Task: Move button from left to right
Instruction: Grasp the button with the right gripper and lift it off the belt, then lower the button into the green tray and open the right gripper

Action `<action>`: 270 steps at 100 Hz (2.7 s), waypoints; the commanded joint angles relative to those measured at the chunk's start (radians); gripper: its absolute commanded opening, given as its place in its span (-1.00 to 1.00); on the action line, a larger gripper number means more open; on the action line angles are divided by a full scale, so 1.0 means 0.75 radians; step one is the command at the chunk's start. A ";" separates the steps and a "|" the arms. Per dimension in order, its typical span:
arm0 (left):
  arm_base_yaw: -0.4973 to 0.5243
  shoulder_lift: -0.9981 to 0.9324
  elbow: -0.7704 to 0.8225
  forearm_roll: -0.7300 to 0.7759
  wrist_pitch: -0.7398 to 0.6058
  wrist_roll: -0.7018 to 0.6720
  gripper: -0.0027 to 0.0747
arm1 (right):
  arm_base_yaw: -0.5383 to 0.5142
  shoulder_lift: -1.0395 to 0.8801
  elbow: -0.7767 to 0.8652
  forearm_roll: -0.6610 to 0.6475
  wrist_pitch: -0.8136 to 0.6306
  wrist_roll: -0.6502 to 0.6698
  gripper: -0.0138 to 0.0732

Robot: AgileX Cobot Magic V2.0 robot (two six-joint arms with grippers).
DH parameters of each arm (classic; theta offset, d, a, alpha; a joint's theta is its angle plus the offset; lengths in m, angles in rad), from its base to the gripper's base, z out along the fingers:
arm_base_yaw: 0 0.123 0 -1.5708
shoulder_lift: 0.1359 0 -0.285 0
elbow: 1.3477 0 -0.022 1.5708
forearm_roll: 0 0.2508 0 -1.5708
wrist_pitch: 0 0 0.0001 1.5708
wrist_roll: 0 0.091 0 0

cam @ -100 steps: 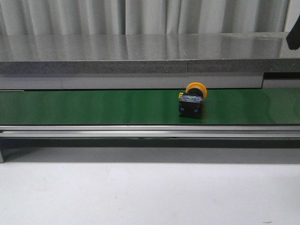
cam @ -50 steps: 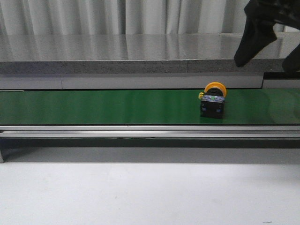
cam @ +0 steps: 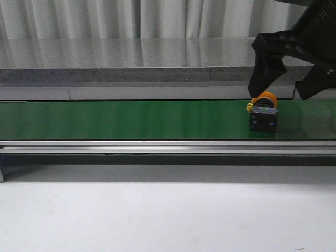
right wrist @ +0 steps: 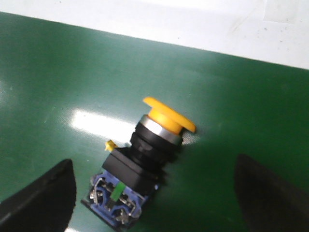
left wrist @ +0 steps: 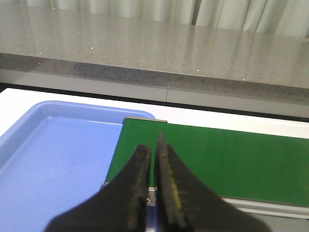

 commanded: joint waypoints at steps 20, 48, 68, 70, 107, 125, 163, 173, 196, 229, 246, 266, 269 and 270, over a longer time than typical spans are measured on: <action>-0.010 0.009 -0.037 -0.014 -0.086 -0.001 -0.92 | 0.003 0.024 -0.043 -0.049 -0.069 -0.020 0.68; -0.010 0.009 -0.037 -0.014 -0.086 -0.001 -0.92 | 0.003 0.044 -0.043 -0.069 -0.047 -0.020 0.29; -0.010 0.009 -0.037 -0.014 -0.086 -0.001 -0.92 | 0.003 0.062 -0.043 -0.117 -0.001 -0.020 0.00; -0.010 0.009 -0.037 -0.014 -0.086 -0.001 -0.92 | 0.003 0.062 -0.043 -0.119 0.005 -0.020 -0.03; -0.010 0.009 -0.037 -0.014 -0.086 -0.001 -0.92 | -0.046 -0.048 -0.190 -0.231 0.184 -0.020 -0.10; -0.010 0.009 -0.037 -0.014 -0.086 -0.001 -0.92 | -0.186 -0.073 -0.389 -0.390 0.355 -0.020 -0.10; -0.010 0.009 -0.037 -0.014 -0.086 -0.001 -0.92 | -0.580 -0.044 -0.520 -0.542 0.374 -0.020 -0.10; -0.010 0.009 -0.037 -0.014 -0.086 -0.001 -0.92 | -0.671 0.012 -0.520 -0.542 0.374 -0.020 -0.10; -0.010 0.009 -0.037 -0.014 -0.086 -0.001 -0.92 | -0.792 0.185 -0.520 -0.542 0.366 -0.020 -0.10; -0.010 0.009 -0.037 -0.014 -0.086 -0.001 -0.92 | -0.799 0.339 -0.520 -0.542 0.370 -0.020 -0.10; -0.010 0.009 -0.037 -0.014 -0.086 -0.001 -0.92 | -0.799 0.373 -0.520 -0.545 0.367 -0.020 -0.09; -0.010 0.009 -0.037 -0.014 -0.086 -0.001 -0.92 | -0.799 0.388 -0.520 -0.571 0.369 -0.020 -0.09; -0.010 0.009 -0.037 -0.014 -0.086 -0.001 -0.92 | -0.799 0.389 -0.520 -0.575 0.373 -0.020 -0.09; -0.010 0.009 -0.037 -0.014 -0.086 -0.001 -0.92 | -0.799 0.391 -0.520 -0.576 0.376 -0.020 -0.09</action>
